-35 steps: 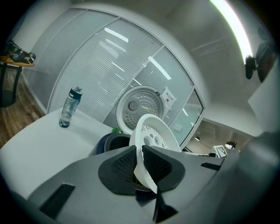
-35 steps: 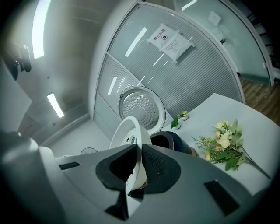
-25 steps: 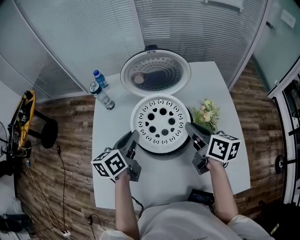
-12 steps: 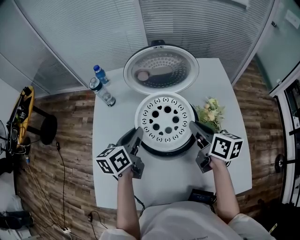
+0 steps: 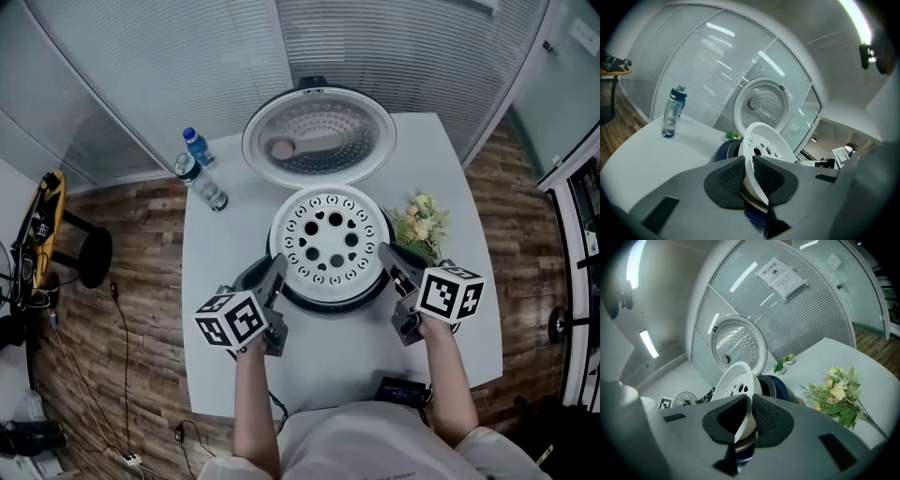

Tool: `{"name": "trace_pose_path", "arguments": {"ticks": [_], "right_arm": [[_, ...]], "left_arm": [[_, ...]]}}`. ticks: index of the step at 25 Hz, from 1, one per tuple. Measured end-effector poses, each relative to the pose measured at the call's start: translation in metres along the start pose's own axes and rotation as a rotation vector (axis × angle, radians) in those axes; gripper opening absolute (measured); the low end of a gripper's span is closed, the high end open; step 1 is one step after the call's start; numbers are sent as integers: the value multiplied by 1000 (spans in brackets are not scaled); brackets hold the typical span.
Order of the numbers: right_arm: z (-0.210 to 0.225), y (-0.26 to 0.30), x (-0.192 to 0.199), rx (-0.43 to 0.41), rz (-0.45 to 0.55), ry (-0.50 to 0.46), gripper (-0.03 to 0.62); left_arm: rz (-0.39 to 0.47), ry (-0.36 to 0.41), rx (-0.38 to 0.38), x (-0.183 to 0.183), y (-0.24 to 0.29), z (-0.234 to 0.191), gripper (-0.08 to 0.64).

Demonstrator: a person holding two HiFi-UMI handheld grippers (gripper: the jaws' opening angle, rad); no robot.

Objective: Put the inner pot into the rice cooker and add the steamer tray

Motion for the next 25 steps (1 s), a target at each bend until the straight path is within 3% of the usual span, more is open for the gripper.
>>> {"name": "trace_pose_path", "arguments": {"ticks": [25], "right_arm": [[0, 13, 4, 84, -57, -192, 63]], "left_arm": [[-96, 227, -89, 2, 11, -1, 89]]}}
Point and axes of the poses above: the fingertips, and each gripper's own axes: y forward along the fingers, z to its right, x out of its underside, the point moved 5 cm from there along -y, backward along the fingers, and after that the axes turned 6 degrees about z, right-handed, at the moved point
